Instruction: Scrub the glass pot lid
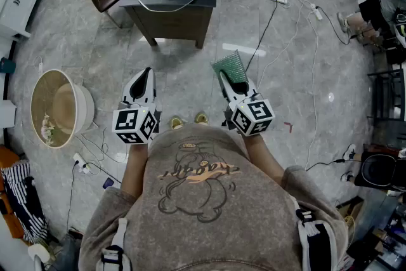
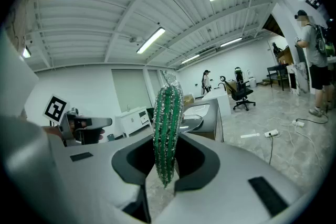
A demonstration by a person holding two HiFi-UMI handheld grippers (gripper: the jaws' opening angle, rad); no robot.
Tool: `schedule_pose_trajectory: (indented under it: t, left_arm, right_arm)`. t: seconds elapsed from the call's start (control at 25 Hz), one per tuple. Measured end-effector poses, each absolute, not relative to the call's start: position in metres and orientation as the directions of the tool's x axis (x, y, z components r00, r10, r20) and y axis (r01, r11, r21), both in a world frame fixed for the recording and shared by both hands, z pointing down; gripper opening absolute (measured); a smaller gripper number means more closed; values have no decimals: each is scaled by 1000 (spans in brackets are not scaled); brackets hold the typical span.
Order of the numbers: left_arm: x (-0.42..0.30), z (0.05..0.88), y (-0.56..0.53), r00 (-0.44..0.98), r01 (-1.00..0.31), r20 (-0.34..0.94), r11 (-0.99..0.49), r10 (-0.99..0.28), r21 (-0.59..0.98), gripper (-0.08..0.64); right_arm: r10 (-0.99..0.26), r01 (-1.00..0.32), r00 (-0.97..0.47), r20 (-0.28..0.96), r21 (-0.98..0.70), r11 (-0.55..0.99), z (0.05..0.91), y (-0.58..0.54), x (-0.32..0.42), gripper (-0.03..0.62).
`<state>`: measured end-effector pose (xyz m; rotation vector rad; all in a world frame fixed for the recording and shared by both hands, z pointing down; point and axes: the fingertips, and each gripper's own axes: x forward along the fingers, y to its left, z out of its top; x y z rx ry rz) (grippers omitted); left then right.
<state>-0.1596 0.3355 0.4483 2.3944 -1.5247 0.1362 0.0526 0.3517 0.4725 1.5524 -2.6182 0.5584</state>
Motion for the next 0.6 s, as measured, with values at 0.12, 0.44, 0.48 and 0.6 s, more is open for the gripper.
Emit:
schedule_pose_trajectory:
  t: [0.12,0.44,0.48,0.6]
  left_arm:
    - [-156,450,332,429,-900,242,-388,-870,199,9]
    - [-150,455,330,385,-920,261,-347,-885,182,9]
    - [-148,457,330,377,-924,262,-338,-889,181,9]
    - [-143,460,327,352,-933,264,-314,-898,174,9]
  right_arm:
    - [-841,-855,-495,220,-296,426,474,348,57,92]
    - [-814,-823,-540,216,-339,456,480,343,67,93]
    - [-807,-818,-548,218,-340,464,482,343,70,94]
    - [-789,-806,-570,228,-340,485,490,335,78,94]
